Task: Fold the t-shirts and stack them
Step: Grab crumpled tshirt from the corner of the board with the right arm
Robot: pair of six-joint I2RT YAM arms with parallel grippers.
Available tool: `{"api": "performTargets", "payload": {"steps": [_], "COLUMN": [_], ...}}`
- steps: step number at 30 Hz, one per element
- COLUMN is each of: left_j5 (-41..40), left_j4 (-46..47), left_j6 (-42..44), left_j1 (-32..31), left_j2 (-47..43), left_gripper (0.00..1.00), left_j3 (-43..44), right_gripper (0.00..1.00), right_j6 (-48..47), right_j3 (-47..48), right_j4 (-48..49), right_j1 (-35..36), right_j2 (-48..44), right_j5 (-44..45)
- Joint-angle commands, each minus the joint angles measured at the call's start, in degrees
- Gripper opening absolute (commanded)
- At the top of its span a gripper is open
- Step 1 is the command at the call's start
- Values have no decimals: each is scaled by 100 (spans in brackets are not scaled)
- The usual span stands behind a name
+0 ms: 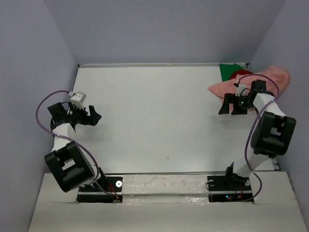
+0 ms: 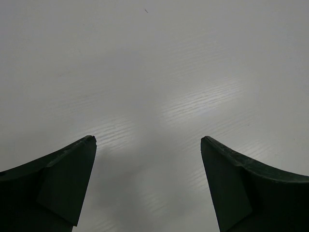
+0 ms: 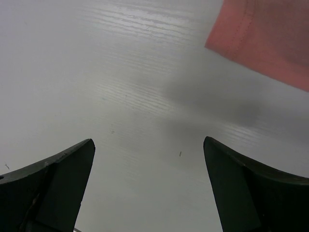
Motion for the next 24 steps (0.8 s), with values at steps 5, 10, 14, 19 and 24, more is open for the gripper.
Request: {"api": "performTargets", "payload": {"steps": [5, 10, 14, 19, 24], "left_j5": [57, -48, -269, -461, -576], "left_j4": [-38, -30, 286, 619, 866], "left_j6": [12, 29, -137, -243, -296], "left_j1": [-33, -42, -60, -112, -192], "left_j2": [-4, -82, -275, -556, -873], "left_gripper": [99, 99, 99, 99, 99], "left_j3": [54, 36, -104, -262, -482], "right_gripper": [100, 100, 100, 100, 100], "right_j6": [74, 180, 136, 224, -338], "right_j3": [-124, -265, -791, -628, -554], "right_j4": [619, 752, 1770, 1626, 902], "right_j1": [22, 22, 22, 22, 22], "right_j2": [-507, -613, -1648, -2056, -1756], "right_j5": [967, 919, 408, 39, -1557]}}
